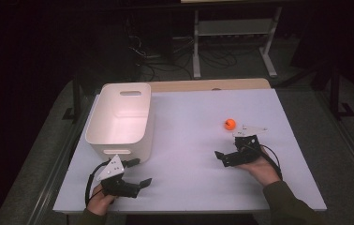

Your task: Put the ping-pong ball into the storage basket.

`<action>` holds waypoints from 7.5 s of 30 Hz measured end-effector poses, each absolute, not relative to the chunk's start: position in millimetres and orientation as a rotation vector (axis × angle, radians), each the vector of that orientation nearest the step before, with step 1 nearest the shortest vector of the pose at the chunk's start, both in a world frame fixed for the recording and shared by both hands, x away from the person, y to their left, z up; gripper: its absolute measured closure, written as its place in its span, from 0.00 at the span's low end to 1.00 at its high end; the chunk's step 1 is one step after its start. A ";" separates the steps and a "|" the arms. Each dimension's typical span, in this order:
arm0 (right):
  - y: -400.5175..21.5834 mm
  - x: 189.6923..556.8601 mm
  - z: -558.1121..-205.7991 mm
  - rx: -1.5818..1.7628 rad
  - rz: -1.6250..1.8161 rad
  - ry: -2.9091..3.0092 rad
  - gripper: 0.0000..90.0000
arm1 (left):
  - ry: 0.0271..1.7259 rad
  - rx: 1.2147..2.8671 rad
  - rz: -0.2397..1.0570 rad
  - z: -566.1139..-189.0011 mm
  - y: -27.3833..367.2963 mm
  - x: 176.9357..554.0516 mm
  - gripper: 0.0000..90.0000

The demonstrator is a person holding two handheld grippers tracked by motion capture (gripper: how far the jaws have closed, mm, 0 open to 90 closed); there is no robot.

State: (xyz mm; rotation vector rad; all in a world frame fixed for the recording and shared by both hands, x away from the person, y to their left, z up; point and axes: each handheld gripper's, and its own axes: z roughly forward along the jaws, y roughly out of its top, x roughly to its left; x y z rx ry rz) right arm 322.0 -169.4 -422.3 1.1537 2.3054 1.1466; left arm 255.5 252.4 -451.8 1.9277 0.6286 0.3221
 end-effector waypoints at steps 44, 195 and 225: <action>-159.7 348.5 -417.0 1.142 1.115 2.301 0.00 | 0.628 1.929 0.324 -451.8 252.3 255.5 0.16; -179.1 429.7 -439.1 1.324 1.025 2.150 0.00 | 0.624 1.930 0.330 -451.8 251.9 254.9 0.16; -182.3 431.8 -458.4 1.349 0.991 2.148 0.03 | 0.622 1.930 0.333 -451.8 251.7 254.5 0.16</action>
